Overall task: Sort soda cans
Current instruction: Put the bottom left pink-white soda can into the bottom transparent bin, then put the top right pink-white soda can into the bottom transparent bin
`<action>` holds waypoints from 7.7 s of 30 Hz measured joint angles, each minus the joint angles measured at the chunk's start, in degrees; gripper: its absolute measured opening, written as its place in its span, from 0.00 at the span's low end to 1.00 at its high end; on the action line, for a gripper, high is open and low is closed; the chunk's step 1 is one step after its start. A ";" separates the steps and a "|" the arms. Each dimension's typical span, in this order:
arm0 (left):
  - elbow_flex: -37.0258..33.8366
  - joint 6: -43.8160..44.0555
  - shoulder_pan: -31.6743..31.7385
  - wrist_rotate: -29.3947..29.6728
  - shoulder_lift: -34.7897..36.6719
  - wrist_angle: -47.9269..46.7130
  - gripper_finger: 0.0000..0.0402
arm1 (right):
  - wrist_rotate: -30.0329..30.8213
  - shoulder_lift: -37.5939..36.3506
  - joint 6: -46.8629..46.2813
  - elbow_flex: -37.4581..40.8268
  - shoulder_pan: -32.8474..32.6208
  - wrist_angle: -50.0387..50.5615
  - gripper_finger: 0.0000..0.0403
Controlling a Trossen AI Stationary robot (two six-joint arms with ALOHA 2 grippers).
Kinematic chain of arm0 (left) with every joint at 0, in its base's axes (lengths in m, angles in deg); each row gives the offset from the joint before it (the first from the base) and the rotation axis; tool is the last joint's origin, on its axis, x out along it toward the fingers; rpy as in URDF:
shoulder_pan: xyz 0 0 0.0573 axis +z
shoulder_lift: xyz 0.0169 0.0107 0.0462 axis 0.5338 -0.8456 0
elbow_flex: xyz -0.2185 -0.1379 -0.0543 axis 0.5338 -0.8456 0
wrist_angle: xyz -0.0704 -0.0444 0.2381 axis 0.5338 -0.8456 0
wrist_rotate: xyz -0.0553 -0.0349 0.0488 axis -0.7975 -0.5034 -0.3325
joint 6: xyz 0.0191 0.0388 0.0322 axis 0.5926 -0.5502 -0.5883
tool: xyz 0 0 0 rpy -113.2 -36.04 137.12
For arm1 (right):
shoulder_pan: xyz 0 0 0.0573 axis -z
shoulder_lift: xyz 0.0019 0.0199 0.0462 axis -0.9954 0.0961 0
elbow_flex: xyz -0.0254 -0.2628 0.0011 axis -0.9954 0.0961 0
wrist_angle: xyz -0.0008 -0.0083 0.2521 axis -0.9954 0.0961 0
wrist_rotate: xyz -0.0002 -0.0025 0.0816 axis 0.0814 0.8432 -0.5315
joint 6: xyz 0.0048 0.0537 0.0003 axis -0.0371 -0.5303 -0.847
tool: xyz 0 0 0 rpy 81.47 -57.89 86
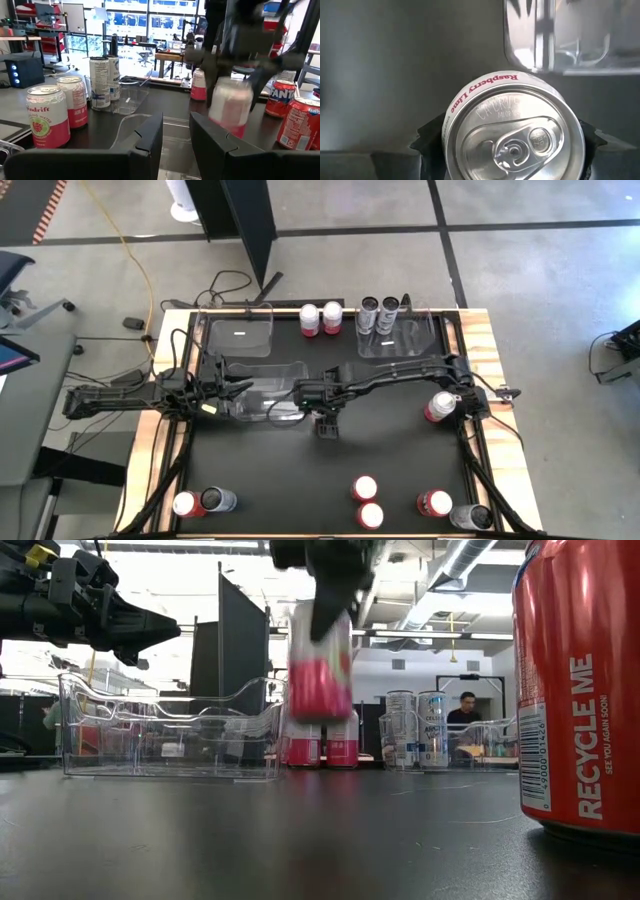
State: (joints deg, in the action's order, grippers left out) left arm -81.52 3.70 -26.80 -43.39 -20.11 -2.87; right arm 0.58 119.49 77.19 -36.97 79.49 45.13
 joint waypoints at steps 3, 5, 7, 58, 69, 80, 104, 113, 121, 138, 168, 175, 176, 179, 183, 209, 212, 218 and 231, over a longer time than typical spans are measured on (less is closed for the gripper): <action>0.00 0.00 0.02 0.00 0.00 0.00 0.23 | 0.21 -0.07 0.86 -4.89 0.07 2.33 0.72; 0.01 0.00 0.02 0.00 0.00 0.02 0.23 | 0.65 -0.07 1.59 -8.05 0.07 4.46 0.72; 0.00 0.01 0.01 0.00 0.00 0.01 0.23 | 0.89 -0.07 2.85 -11.12 0.11 4.53 0.72; 0.01 0.07 -0.01 -0.02 0.00 2.48 0.23 | -1.48 16.69 11.44 -17.03 13.90 -5.80 0.72; -0.01 0.06 -0.01 -0.02 0.00 2.38 0.23 | -1.51 17.57 10.72 -17.03 14.11 -5.72 0.76; 0.01 0.20 -0.01 -0.02 0.01 2.38 0.23 | -1.46 17.57 10.57 -17.03 14.03 -5.90 0.83; 0.01 0.09 -0.01 -0.04 0.00 2.35 0.23 | 3.43 17.16 10.39 -19.17 12.09 -1.66 0.88; -0.01 0.20 -0.03 -0.03 0.01 2.34 0.23 | 3.67 16.71 10.58 -19.65 12.07 -0.47 0.84; 0.01 0.20 -0.03 -0.03 0.00 2.33 0.23 | 3.65 14.33 10.80 -19.66 12.07 0.33 0.84; 0.00 0.21 -0.03 -0.04 0.00 2.48 0.23 | 9.18 2.71 14.89 -19.74 24.01 -4.46 0.84; 0.00 -0.44 -0.02 -0.02 0.02 2.97 0.23 | -5.62 12.99 22.60 -18.15 43.49 1.28 0.89; -0.01 -0.85 -0.01 -0.02 0.02 2.95 0.23 | -7.52 14.48 22.46 -18.33 44.05 2.13 0.89; 0.01 -0.85 -0.01 -0.02 0.02 2.97 0.23 | -7.60 14.73 22.52 -18.23 44.06 2.38 0.89; -0.01 -0.85 -0.01 -0.02 0.00 2.93 0.23 | -7.62 15.76 22.57 -18.15 43.48 1.48 0.89; 0.00 -0.85 -0.01 -0.02 0.00 2.89 0.23 | -7.50 15.65 22.61 -18.21 43.38 1.34 0.89; 0.00 -0.85 -0.01 0.00 0.01 2.95 0.23 | -7.21 15.65 20.99 -18.21 43.41 0.82 0.89; 0.00 -0.85 -0.01 0.00 0.00 2.95 0.23 | -7.15 15.63 20.88 -18.21 43.41 0.82 0.89; 0.00 -0.85 -0.01 0.00 0.00 2.99 0.23 | -6.78 15.58 20.44 -18.21 43.39 0.82 0.89; 0.00 -0.85 -0.01 0.00 0.01 2.99 0.23 | -6.36 15.54 20.15 -18.21 43.32 0.96 0.81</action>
State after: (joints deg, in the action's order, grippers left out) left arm -81.52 2.84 -26.81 -43.39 -20.10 0.13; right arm -5.78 135.03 97.33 -55.18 122.81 46.08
